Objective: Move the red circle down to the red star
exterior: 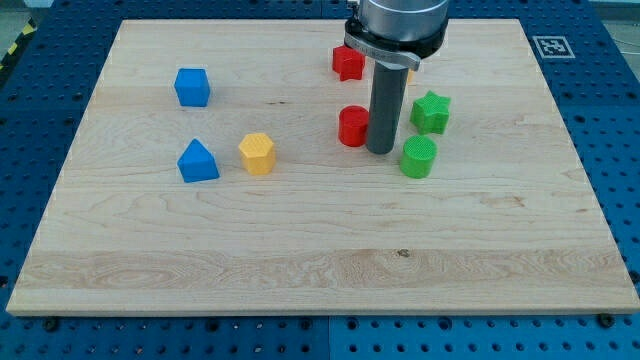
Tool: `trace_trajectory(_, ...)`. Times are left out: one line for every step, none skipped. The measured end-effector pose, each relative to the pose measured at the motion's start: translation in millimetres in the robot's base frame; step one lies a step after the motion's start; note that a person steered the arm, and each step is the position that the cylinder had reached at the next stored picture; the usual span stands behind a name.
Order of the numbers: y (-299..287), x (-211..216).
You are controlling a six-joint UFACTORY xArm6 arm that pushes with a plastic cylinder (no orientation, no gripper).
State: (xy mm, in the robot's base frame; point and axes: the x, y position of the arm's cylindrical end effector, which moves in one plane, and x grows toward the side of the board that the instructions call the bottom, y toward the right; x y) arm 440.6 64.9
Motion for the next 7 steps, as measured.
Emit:
trace_trajectory(0,20)
trace_trajectory(-1,32)
trace_trajectory(-11,32)
trace_trajectory(-23,29)
trace_trajectory(-26,14)
trace_trajectory(-13,-4)
trace_trajectory(-2,-26)
